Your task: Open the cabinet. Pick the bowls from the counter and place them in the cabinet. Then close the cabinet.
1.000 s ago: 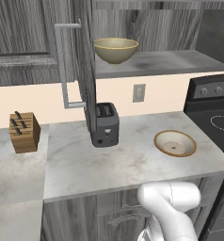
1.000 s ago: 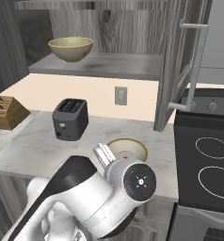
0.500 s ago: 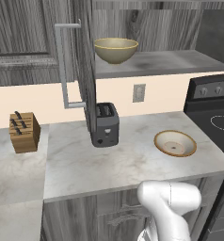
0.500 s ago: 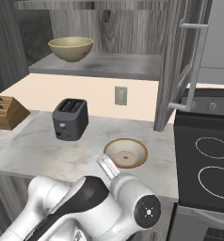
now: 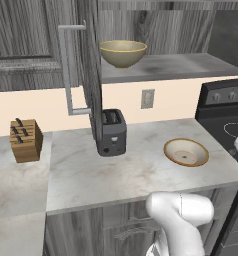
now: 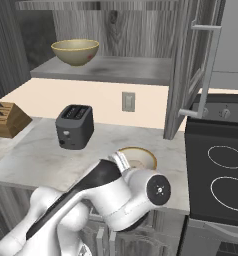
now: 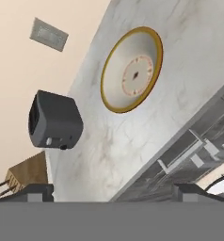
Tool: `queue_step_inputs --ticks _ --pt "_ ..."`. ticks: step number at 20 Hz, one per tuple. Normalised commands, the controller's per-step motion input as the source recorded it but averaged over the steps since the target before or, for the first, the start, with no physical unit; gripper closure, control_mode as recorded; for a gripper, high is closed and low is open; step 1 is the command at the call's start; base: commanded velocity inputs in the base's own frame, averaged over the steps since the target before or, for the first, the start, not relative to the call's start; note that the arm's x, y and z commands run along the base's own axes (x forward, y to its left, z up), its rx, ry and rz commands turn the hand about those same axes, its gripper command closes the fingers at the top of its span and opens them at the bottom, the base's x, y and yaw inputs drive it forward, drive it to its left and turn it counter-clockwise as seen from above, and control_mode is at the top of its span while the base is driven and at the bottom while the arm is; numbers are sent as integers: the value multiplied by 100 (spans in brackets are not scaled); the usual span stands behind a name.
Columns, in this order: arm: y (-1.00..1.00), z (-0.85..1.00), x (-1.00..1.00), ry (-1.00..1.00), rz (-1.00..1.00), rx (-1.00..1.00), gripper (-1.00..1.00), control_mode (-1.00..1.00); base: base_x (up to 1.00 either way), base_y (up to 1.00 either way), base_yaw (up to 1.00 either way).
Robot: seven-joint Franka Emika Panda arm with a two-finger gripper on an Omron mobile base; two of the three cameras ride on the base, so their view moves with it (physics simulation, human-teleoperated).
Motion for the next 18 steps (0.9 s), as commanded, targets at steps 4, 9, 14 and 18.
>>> queue_step_inputs --ticks 4,9,14,18 --pt "0 0 24 16 4 4 -100 -100 0 0 0" --pt "0 -22 13 1 6 0 -100 -100 0 0 0" --pt "0 -50 0 -3 8 0 -100 -100 0 0 0" --pt "0 -26 17 -2 7 0 -100 -100 0 0 0"
